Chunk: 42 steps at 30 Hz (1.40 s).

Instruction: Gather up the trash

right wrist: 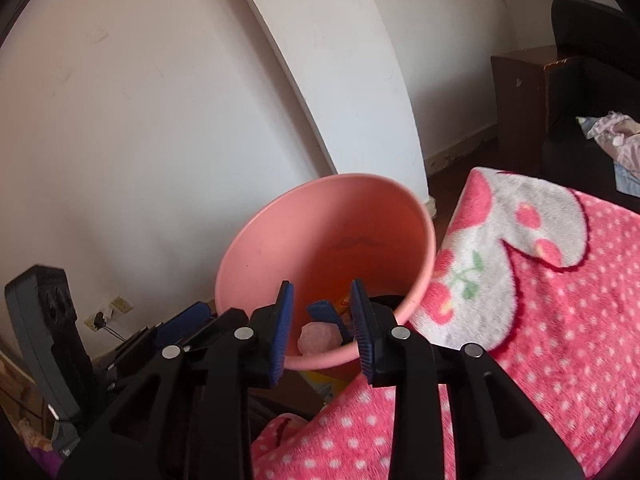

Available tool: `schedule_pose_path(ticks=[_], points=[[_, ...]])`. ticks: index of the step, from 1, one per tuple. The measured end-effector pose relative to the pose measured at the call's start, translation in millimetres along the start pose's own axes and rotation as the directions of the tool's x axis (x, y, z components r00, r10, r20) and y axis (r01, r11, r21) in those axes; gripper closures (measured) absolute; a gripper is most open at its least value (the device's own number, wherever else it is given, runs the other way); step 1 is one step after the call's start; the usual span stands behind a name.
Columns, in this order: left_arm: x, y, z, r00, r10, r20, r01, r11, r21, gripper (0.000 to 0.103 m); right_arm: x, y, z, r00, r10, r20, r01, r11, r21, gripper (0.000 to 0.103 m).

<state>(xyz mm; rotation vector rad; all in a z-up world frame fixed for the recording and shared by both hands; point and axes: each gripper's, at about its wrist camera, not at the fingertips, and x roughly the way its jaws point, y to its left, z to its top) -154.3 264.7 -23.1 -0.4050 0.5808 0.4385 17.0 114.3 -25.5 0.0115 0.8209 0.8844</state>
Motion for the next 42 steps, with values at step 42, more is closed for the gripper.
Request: schedule_pose_path(ticks=[42], points=[[-57, -108, -30, 0.999, 0.037, 0.022, -0.041, 0.981, 0.192, 0.038, -126, -25, -70, 0.965, -0.226, 0.131, 0.226, 0.974, 0.015, 0.056]])
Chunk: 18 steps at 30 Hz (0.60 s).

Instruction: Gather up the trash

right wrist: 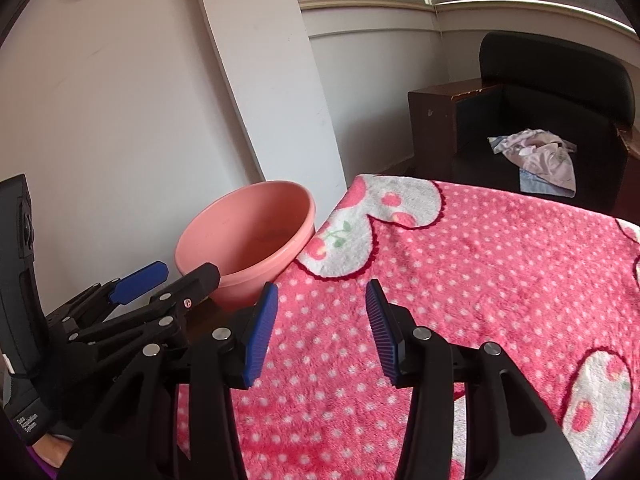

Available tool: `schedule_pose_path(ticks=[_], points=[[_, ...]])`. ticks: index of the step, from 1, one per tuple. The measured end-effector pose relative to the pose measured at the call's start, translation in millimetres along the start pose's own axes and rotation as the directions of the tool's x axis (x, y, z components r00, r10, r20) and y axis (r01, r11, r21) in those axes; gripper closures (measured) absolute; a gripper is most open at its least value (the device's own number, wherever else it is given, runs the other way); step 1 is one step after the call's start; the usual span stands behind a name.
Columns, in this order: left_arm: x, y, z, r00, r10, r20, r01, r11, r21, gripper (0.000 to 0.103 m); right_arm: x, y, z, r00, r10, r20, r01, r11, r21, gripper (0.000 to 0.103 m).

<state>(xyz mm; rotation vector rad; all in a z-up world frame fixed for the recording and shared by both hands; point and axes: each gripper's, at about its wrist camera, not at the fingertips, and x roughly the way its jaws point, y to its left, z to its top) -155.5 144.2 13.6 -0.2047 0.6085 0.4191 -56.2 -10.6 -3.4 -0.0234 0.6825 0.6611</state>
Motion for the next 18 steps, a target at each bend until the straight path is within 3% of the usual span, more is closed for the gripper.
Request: schedule_pose_path(ticks=[18], points=[[-6, -15, -5, 1.0, -0.002, 0.001, 0.002, 0.999, 0.032, 0.04, -13, -11, -4, 0.999, -0.033, 0.031, 0.032, 0.999, 0.025, 0.056]])
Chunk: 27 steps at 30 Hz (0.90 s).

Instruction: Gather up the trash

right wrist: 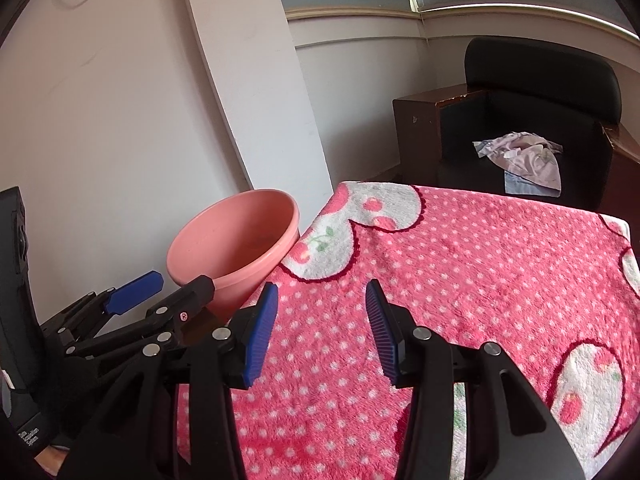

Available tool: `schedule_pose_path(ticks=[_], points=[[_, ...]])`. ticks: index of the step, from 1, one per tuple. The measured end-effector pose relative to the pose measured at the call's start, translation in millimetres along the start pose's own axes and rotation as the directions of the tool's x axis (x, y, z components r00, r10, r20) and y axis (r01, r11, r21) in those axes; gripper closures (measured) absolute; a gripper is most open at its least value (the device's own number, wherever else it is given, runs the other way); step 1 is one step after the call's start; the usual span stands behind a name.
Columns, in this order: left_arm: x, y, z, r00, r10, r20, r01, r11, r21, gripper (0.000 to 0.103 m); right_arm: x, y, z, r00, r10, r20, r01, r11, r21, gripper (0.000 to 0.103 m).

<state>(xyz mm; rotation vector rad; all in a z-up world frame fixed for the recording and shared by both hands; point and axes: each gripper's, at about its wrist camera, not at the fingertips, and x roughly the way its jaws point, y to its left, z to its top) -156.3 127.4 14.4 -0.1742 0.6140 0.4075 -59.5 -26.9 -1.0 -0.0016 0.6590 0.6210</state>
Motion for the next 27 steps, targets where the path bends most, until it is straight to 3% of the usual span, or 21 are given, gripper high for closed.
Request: schedule_pose_path(ticks=[27], points=[[2.5, -6.7, -2.5, 1.0, -0.002, -0.012, 0.002, 1.0, 0.017, 0.041, -1.1, -5.0, -1.7, 1.0, -0.002, 0.0, 0.002, 1.0, 0.006, 0.056]])
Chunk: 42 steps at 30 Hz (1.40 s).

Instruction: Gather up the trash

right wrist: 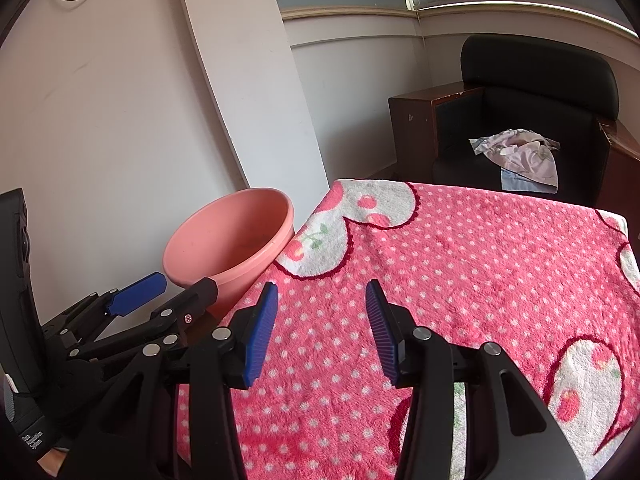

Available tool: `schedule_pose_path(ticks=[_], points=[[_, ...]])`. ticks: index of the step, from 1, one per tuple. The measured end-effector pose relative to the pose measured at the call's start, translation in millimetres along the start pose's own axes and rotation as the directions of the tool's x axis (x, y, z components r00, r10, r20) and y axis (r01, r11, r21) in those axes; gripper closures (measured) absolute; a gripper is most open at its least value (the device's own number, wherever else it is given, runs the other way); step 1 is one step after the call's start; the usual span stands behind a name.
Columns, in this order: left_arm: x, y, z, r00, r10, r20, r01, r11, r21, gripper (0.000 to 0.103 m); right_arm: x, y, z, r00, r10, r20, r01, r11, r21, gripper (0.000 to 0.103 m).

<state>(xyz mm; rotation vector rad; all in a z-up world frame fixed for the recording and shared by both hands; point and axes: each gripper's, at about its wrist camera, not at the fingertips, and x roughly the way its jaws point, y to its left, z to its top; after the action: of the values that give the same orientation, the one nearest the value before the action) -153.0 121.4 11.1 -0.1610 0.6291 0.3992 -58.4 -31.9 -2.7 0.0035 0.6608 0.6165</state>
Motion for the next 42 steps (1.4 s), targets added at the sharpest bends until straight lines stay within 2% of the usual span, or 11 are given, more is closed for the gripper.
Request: schedule_pose_path(ticks=[42], points=[[3.7, -1.8, -8.8, 1.0, -0.009, -0.01, 0.009, 1.0, 0.008, 0.042, -0.1, -5.3, -7.4, 1.0, -0.005, -0.005, 0.005, 1.0, 0.011, 0.056]])
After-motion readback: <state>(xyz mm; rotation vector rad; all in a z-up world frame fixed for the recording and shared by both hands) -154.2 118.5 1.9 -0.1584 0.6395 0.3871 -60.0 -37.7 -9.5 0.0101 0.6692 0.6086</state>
